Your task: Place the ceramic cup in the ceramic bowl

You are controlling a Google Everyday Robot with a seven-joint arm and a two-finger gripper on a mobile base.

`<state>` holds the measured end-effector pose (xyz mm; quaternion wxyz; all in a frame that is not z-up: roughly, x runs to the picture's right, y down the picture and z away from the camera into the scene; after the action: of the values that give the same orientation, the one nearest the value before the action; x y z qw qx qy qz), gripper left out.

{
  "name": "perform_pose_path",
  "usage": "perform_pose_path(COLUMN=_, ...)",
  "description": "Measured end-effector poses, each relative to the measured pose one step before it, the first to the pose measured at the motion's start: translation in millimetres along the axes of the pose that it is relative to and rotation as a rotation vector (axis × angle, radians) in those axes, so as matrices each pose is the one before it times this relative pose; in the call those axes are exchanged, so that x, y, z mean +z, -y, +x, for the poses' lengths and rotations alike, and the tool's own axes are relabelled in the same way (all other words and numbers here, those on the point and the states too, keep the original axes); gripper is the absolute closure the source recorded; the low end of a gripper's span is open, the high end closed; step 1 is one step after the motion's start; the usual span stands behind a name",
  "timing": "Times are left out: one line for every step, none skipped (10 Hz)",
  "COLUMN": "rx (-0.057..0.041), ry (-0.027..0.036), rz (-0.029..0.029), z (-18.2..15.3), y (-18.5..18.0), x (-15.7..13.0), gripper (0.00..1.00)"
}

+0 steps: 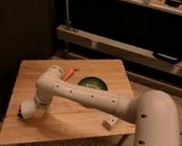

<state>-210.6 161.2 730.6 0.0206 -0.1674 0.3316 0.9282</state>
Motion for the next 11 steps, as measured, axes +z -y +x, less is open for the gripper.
perform_pose_path(rx=0.01835, ry=0.04602, rz=-0.01627, z=-17.67, y=-2.88, x=-18.22, gripper=1.00)
perform_pose_path(rx=0.02216, ry=0.05574, rz=-0.01076, z=-20.96, y=-4.79, x=-11.60, gripper=1.00)
perform_pose_path(rx=0.01970, ry=0.02593, rz=-0.00621, z=-13.94, y=-4.30, x=-6.14, gripper=1.00)
perform_pose_path(rx=0.04365, ry=0.01714, rz=-0.01144, z=-25.24, y=-7.27, x=-10.23, gripper=1.00)
perform_pose_path(rx=0.04142, ry=-0.00645, rz=-0.01156, z=-23.08, y=-7.32, x=-8.58, gripper=1.00)
perform_pose_path(rx=0.04725, ry=-0.02957, rz=-0.01928, z=-20.80, y=-9.98, x=-10.71, gripper=1.00)
perform_pose_path(rx=0.05754, ry=-0.07793, rz=-0.03055, z=-21.43, y=-10.83, x=-11.76, gripper=1.00)
perform_pose_path(rx=0.04332, ry=-0.07336, rz=-0.02621, z=-11.20, y=-7.56, x=-7.63, gripper=1.00)
perform_pose_path(rx=0.04569, ry=-0.08558, rz=-0.02636, z=-7.58, y=-9.61, x=-4.26, gripper=1.00)
perform_pose_path(rx=0.04653, ry=-0.06789, rz=-0.02991, z=-2.58, y=-11.53, x=0.06, gripper=1.00)
perform_pose_path(rx=0.02478, ry=-0.00675, rz=-0.01483, z=0.17, y=-7.32, x=2.49, gripper=1.00)
